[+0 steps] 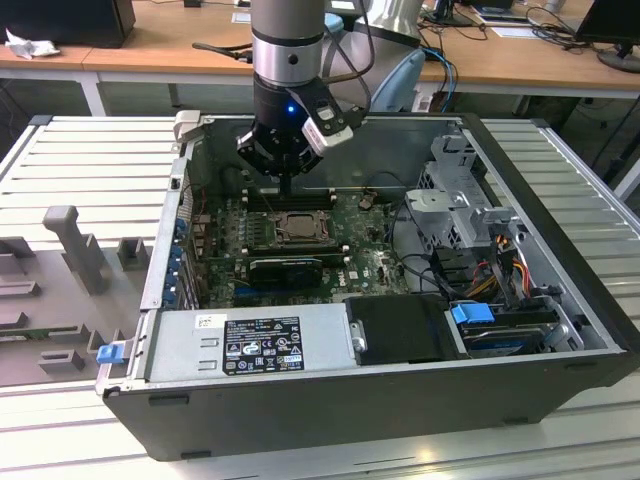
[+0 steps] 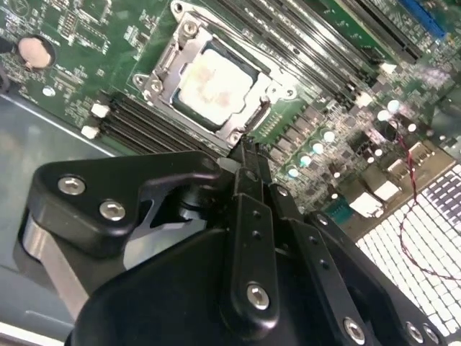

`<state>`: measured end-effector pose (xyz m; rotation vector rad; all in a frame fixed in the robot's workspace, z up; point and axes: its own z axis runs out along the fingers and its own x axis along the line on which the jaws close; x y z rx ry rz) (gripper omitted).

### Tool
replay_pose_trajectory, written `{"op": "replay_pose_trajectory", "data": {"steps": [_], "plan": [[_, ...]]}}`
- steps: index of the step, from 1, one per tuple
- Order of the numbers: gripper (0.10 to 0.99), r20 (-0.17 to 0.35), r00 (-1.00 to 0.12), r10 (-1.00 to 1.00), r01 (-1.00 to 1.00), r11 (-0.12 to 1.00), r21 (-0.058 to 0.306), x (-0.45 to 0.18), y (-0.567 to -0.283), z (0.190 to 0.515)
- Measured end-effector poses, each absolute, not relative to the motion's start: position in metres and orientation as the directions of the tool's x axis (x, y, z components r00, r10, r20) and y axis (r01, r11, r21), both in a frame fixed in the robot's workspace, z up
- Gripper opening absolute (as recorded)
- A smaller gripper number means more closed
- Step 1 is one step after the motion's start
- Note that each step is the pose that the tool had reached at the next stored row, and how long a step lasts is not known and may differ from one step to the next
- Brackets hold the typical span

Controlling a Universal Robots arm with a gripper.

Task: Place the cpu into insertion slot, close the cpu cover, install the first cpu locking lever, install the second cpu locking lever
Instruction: 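Install the first cpu locking lever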

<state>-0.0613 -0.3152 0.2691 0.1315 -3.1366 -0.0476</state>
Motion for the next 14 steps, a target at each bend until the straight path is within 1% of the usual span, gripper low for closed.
{"op": "replay_pose_trajectory", "data": {"steps": [9, 14], "plan": [[0.106, 0.0, -0.997, -0.083, -0.083, 0.996, 0.032, -0.084, -0.315, 0.269], [0.106, 0.0, -0.997, -0.083, -0.083, 0.996, 0.032, -0.086, -0.315, 0.269]]}}
